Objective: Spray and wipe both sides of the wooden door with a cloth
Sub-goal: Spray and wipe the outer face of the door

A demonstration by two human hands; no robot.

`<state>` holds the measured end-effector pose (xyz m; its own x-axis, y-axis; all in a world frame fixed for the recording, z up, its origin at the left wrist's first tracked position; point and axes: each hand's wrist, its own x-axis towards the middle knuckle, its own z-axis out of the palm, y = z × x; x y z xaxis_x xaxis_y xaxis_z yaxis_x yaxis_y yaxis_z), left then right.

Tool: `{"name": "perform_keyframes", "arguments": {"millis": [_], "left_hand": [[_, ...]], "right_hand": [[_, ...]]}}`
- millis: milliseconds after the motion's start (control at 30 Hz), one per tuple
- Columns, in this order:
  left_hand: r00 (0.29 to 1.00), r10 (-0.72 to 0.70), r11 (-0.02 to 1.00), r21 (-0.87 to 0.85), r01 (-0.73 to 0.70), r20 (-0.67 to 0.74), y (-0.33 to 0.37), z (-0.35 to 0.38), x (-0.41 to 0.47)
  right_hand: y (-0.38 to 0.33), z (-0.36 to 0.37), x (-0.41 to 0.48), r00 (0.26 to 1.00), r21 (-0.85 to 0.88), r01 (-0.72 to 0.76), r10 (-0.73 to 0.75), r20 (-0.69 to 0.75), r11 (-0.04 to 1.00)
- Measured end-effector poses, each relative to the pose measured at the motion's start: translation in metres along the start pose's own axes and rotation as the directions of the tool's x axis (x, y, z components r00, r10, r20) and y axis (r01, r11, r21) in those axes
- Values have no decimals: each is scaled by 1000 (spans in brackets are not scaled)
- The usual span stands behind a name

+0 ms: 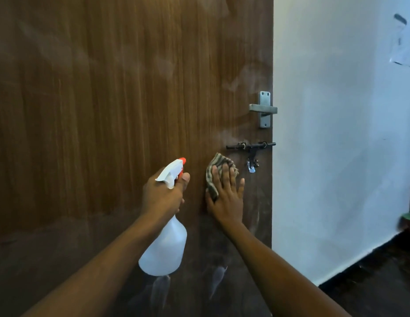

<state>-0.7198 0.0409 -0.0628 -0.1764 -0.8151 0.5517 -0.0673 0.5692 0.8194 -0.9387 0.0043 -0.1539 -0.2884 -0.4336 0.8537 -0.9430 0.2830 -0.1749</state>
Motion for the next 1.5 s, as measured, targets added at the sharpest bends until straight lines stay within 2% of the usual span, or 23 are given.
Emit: {"name": "perform_keyframes", "arguments": {"millis": [100, 167, 233, 333, 367, 400, 467, 500, 533, 567, 633, 667, 733, 800, 900, 933, 1000, 1067, 1133, 1233, 1367, 1433, 1500], "left_hand": [[1000, -3, 1000, 2, 3, -2, 1, 21, -4], [1000, -9, 1000, 3, 9, -10, 2, 35, -4], [1000, -4, 1000, -5, 4, -21, 3, 46, -5], [1000, 16, 1000, -16, -16, -19, 9, 59, -7], [999, 17, 1000, -12, -17, -30, 10, 62, -7], [999, 16, 1000, -16, -17, -39, 11, 64, -6], [998, 18, 999, -41, -20, -61, 13, 66, -6], [997, 20, 999, -48, -23, -71, 14, 65, -7], [996, 45, 998, -32, -48, -76, 17, 63, -9], [994, 81, 997, -5, -82, -79, 19, 61, -10], [987, 123, 992, 10, -123, -104, 22, 54, -13], [986, 123, 992, 6, -123, -115, 23, 50, -14], [983, 117, 993, -3, -119, -141, 28, 43, -16], [981, 152, 988, 51, -146, -118, 32, 34, -18], [974, 174, 983, 87, -163, -143, 35, 26, -19], [978, 147, 988, 60, -139, -151, 34, 24, -18], [985, 79, 997, -11, -82, -155, 34, 26, -17], [984, 96, 995, 7, -96, -149, 34, 31, -20], [983, 110, 994, 6, -110, -147, 35, 36, -23], [984, 78, 995, -41, -86, -158, 37, 48, -24], [987, 50, 997, -55, -59, -150, 33, 71, -18], [989, 35, 997, -56, -44, -145, 30, 84, -15], [991, 43, 998, -29, -47, -129, 28, 98, -13]], "right_hand": [[-5, -17, 28, 961, 107, -276, 274, 30, 955], [-16, -27, 44, 919, 207, -394, 385, 86, 895], [-18, -24, 37, 957, 212, -289, 288, 37, 933], [21, -10, 12, 995, 13, 91, -91, -34, 996], [37, -9, 15, 991, -18, 131, -132, -35, 991], [45, -10, 22, 996, 5, 80, -80, -49, 997], [35, -18, 33, 989, 107, -118, 126, -77, 987], [21, -21, 31, 984, 149, -157, 168, -65, 976], [5, -22, 27, 989, 184, -112, 127, -71, 977], [-11, -24, 22, 995, 196, 5, 14, -97, 981], [-29, -26, 26, 959, 137, 259, -238, -154, 956], [-29, -32, 39, 945, 90, 291, -272, -184, 952], [-28, -51, 73, 966, 37, 173, -162, -202, 984], [-29, -70, 106, 992, -7, -7, 6, -124, 1000], [-43, -88, 123, 987, 108, -162, 163, -5, 981], [-51, -87, 117, 988, 151, -154, 153, 14, 976], [-56, -76, 90, 1000, 176, -19, 21, -10, 984], [-42, -53, 51, 988, 166, 153, -146, -54, 974], [-9, -23, 12, 971, 155, 240, -235, -55, 958], [60, 7, -23, 978, 113, 207, -201, -63, 972], [99, 9, -16, 996, 219, -61, 75, -57, 974], [80, 2, -9, 998, 272, -47, 58, -33, 961], [62, -2, -1, 997, 250, 66, -56, -46, 966]]}}
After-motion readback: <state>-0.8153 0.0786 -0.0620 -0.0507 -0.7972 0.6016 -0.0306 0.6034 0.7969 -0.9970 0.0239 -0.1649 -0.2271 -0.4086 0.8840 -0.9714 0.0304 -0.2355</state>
